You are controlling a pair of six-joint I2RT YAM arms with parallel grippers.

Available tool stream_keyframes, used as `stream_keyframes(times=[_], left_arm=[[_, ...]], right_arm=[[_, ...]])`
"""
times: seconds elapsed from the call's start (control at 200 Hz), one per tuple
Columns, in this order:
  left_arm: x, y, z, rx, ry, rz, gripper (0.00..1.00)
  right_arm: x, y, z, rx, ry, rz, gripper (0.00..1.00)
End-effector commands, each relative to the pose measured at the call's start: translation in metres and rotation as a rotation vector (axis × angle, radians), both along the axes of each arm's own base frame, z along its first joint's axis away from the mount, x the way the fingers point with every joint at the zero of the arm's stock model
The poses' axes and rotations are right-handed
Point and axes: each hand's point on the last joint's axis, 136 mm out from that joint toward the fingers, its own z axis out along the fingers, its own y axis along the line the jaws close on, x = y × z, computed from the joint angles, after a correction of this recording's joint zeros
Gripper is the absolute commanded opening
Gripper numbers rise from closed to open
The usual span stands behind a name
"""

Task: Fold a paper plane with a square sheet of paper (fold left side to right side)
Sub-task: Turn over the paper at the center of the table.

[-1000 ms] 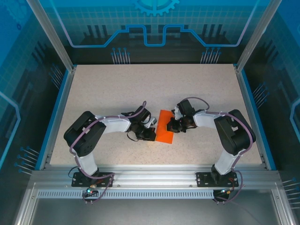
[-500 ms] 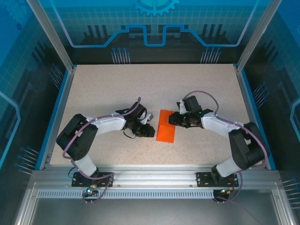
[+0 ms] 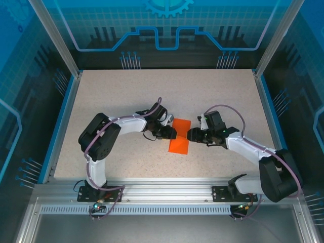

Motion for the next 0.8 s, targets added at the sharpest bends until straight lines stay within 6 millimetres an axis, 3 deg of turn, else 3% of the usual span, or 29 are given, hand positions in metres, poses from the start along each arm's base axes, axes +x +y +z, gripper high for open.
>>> stream_keyframes(times=[0.0,0.33,0.565,0.795], left_arm=[[0.008,-0.008,0.005,-0.040,-0.015,-0.027,0.40],[0.009,-0.004,0.008,-0.027,-0.055,-0.023,0.11],[0.011,0.008,0.022,-0.012,-0.102,-0.002,0.10],[0.009,0.010,0.022,-0.011,-0.097,0.001,0.11]], right_arm=[[-0.010,-0.005,-0.002,0.003,0.012,0.005,0.47],[-0.016,0.003,-0.006,0.057,0.056,0.020,0.53],[-0.009,0.030,-0.011,0.151,0.093,0.052,0.55],[0.005,0.053,-0.020,0.203,0.115,0.048,0.55]])
